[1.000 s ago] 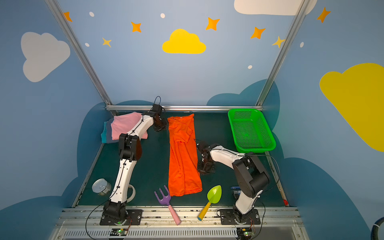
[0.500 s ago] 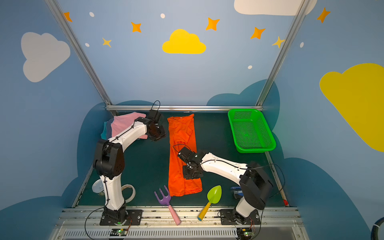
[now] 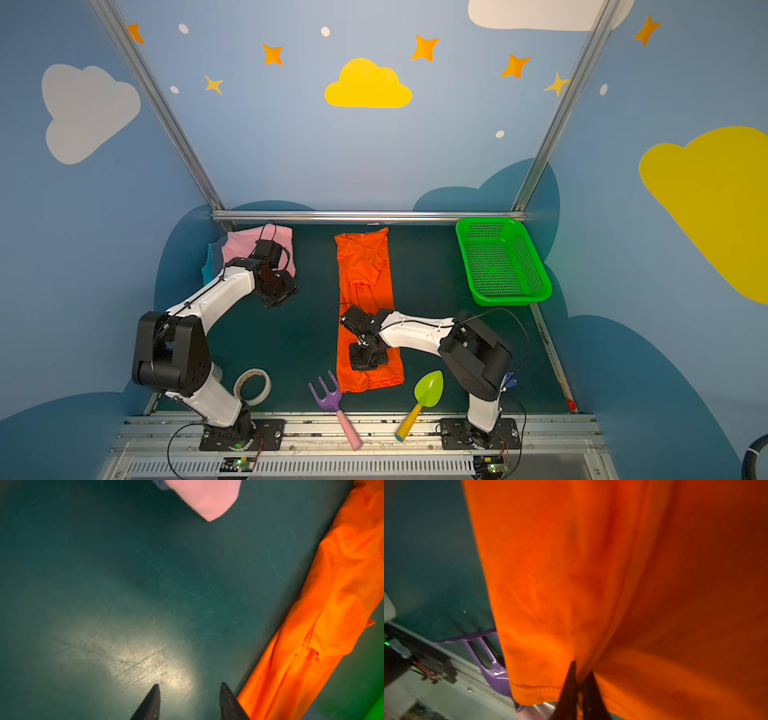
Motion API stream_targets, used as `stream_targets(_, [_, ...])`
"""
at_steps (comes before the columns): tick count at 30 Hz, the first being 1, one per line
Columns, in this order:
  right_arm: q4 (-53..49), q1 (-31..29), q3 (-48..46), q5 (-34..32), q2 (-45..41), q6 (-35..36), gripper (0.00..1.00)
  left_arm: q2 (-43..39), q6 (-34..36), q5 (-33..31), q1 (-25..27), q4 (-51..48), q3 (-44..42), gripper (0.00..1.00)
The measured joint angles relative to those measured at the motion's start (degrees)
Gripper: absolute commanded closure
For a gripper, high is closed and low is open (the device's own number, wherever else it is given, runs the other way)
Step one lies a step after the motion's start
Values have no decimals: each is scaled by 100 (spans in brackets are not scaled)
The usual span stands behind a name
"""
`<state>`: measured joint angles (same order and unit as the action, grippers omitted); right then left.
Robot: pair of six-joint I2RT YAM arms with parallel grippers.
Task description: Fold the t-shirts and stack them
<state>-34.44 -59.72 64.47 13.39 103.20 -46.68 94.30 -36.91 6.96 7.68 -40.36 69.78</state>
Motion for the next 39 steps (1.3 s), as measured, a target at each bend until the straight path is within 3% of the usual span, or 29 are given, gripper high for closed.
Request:
stream_targets(26, [44,-553,1626,772,173,262,100,-17,-129,72,-26,118,-229,53])
stream_targets(30, [120,-568,1464,715,140,254,99,-17,-129,83,-31,118,-229,52])
stream_targets(39, [319,-304,-98,509,-448,-87,97,-17,-129,155,-31,136,-229,51])
